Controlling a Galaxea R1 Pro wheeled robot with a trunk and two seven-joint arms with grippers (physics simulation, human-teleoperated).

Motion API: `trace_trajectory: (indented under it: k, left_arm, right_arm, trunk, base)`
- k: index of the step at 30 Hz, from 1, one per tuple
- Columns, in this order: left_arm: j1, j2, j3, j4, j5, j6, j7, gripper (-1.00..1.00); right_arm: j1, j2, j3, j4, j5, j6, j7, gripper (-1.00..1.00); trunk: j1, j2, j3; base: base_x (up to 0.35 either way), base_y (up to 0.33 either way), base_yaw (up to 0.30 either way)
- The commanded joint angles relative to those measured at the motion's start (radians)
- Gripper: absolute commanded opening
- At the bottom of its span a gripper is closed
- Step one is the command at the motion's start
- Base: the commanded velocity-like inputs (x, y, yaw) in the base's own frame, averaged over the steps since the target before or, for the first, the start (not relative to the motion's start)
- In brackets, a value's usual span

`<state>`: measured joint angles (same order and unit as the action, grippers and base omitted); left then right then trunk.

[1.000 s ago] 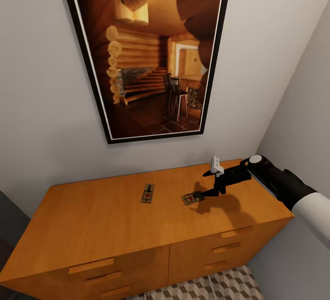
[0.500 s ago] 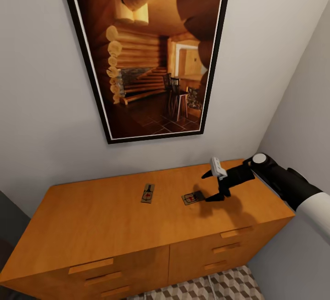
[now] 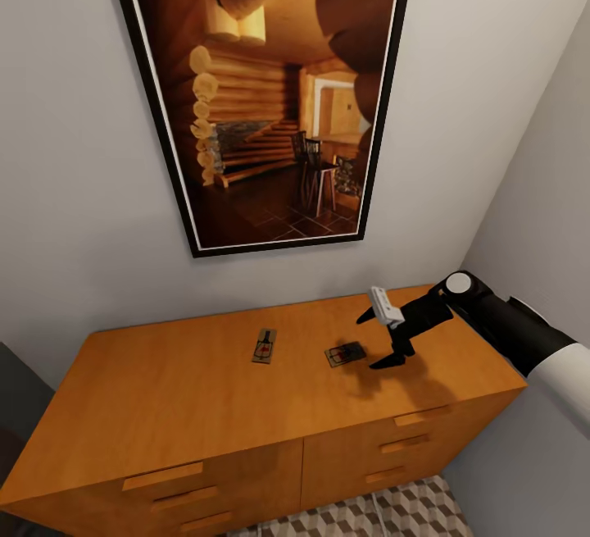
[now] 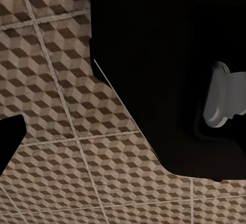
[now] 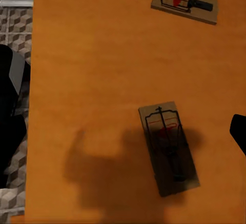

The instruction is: Take the four mousetraps from the cabinet in the bathroom and place them on the bathroom floor. Make sure all four end up on the same floor surface, and ensure that at least two of them are either under or directly next to the same bathroom sink.

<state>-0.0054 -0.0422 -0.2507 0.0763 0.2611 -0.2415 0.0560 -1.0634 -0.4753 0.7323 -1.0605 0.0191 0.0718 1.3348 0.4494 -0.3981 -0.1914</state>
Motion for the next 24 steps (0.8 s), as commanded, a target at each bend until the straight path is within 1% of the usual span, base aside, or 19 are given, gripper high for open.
trace_trajectory:
  k: [1, 9, 24]
  left_arm:
    - [-0.001, -0.001, -0.009, 0.002, 0.007, -0.006, 0.002, 1.0]
    - [-0.001, -0.002, -0.009, 0.002, 0.007, -0.006, 0.002, 1.0]
    - [-0.001, -0.002, -0.009, 0.002, 0.008, -0.006, 0.001, 1.0]
  right_arm:
    - [-0.001, 0.0, 0.003, -0.002, 0.002, 0.007, 0.003, 1.0]
    - [-0.001, 0.003, 0.003, -0.005, 0.007, 0.003, 0.006, 1.0]
    - [-0.001, 0.004, 0.003, -0.004, 0.0, 0.003, 0.007, 1.0]
  trunk:
    - [0.001, -0.002, -0.002]
    - [0.001, -0.002, -0.002]
    - [0.001, -0.002, -0.002]
  base:
    - [0.0, 0.0, 0.0]
    - [0.0, 0.0, 0.0]
    - [0.0, 0.0, 0.0]
